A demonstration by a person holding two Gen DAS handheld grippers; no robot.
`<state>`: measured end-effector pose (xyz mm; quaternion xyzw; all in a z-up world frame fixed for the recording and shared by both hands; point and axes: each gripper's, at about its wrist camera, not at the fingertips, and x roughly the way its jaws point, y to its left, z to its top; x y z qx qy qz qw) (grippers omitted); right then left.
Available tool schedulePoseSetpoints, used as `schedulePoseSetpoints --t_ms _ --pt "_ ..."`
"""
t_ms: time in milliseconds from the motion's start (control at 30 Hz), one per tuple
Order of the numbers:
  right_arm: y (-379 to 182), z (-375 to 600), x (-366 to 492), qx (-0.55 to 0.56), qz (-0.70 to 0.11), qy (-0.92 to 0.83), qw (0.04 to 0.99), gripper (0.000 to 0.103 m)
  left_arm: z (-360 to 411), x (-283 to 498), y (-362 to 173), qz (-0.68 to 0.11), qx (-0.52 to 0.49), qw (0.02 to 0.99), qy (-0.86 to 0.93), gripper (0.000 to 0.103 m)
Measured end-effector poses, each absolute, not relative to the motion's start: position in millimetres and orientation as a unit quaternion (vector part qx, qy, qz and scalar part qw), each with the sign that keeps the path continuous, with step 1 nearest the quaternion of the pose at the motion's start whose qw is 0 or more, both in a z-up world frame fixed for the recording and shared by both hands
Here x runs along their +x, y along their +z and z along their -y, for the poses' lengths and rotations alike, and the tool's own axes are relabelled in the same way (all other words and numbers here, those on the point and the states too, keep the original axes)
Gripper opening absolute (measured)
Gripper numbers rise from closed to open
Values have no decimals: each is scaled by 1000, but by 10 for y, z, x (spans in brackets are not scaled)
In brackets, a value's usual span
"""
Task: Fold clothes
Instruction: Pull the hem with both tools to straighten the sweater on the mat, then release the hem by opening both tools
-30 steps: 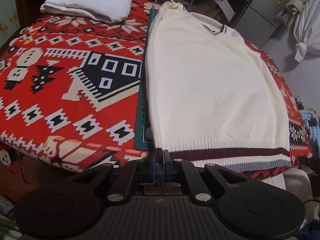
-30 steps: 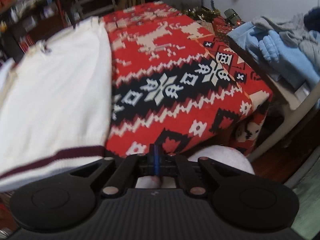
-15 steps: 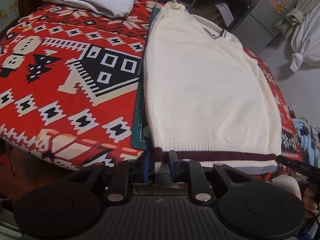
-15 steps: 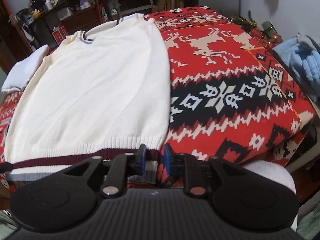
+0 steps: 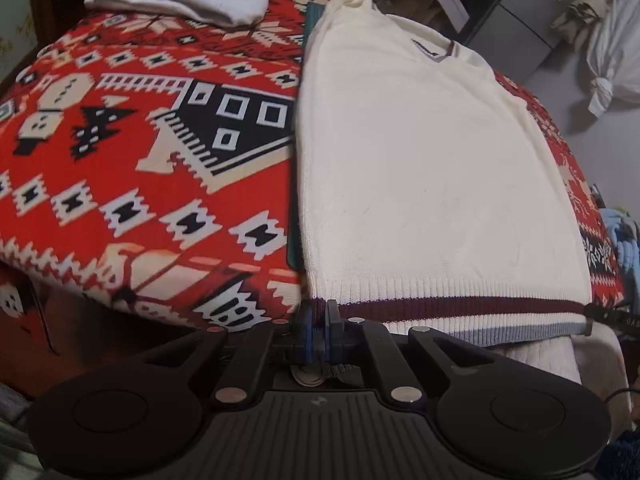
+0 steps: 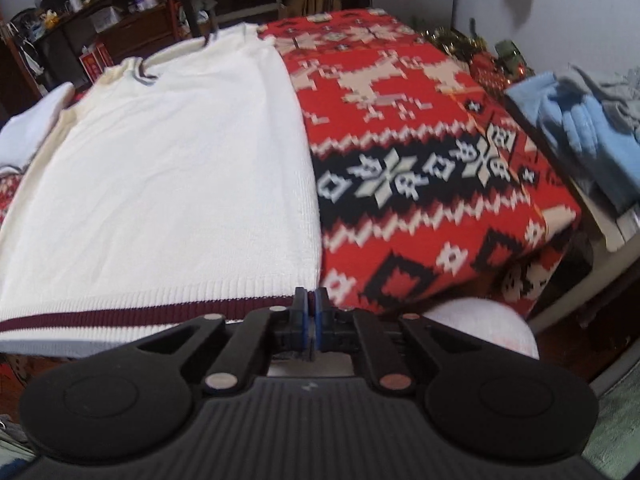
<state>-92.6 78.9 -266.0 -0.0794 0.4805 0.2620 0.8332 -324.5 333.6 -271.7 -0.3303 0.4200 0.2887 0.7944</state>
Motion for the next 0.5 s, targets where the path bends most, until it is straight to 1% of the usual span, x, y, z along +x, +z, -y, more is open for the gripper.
schedulePoseSetpoints --t_ms 67,100,133,167,233,267,300,333,367,400,500 --pt "-2718 -802 -929 -77 -483 260 832 3 -3338 -3231 -2719 -423 -327 794 289 7" --pt "-2722 -804 -933 -75 -483 261 832 3 -3343 -3234 -2712 -426 -325 792 292 13" --pt "-2726 -806 -936 -74 -483 262 832 4 -3347 -3237 -2704 -428 -324 791 295 21" --pt "-2722 -795 -934 -69 -485 263 831 5 -3350 -3247 -2690 -428 -324 790 298 26" --pt "-2695 -753 -927 -55 -489 266 829 8 -3346 -3289 -2630 -423 -324 791 299 29" --pt "-2668 -729 -936 -51 -488 267 829 12 -3333 -3300 -2590 -423 -319 793 299 30" --pt "-2635 -701 -950 -48 -484 267 832 13 -3313 -3311 -2546 -424 -312 796 300 31" --pt "-2594 -671 -964 -46 -477 266 837 16 -3295 -3323 -2500 -425 -304 798 301 34" --pt "-2552 -643 -974 -45 -470 265 841 22 -3279 -3338 -2448 -423 -296 800 304 36" --pt "-2510 -622 -981 -45 -463 265 844 24 -3261 -3355 -2390 -419 -290 804 307 40" --pt "-2371 -603 -1000 -50 -439 272 855 36 -3208 -3363 -2198 -401 -274 815 317 48"
